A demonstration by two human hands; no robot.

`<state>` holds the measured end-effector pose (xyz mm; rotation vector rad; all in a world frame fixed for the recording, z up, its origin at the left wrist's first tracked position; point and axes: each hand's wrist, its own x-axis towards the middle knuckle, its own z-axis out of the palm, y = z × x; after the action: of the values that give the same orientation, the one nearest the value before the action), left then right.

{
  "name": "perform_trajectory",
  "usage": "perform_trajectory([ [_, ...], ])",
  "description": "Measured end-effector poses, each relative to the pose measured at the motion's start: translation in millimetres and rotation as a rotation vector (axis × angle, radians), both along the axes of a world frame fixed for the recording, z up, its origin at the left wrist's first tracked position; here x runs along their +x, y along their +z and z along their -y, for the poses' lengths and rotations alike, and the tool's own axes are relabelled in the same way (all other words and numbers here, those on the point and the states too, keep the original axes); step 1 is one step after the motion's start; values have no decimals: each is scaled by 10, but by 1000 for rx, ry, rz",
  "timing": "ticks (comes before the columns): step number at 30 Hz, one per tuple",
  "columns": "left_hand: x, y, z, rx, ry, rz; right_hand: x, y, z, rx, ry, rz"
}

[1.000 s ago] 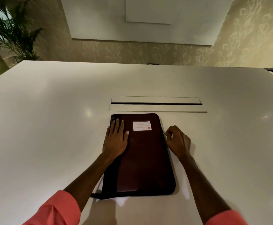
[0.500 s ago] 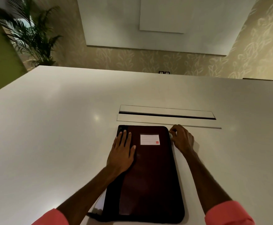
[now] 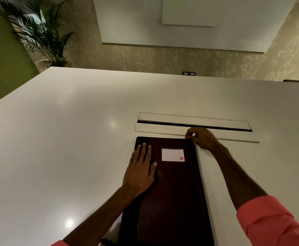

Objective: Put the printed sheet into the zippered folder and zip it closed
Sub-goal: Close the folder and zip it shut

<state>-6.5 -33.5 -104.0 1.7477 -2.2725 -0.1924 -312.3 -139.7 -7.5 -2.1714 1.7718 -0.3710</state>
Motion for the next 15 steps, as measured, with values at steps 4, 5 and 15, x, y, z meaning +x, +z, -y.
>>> perform_trajectory([
  [4, -6, 19, -15, 17, -1, -5, 231, 11, 117, -12, 73, -10],
  [5, -7, 22, -16, 20, 1, -9, 318, 11, 148, -12, 92, -14],
  [15, -17, 22, -6, 56, 24, -33, 972, -54, 330, -11, 178, 19],
])
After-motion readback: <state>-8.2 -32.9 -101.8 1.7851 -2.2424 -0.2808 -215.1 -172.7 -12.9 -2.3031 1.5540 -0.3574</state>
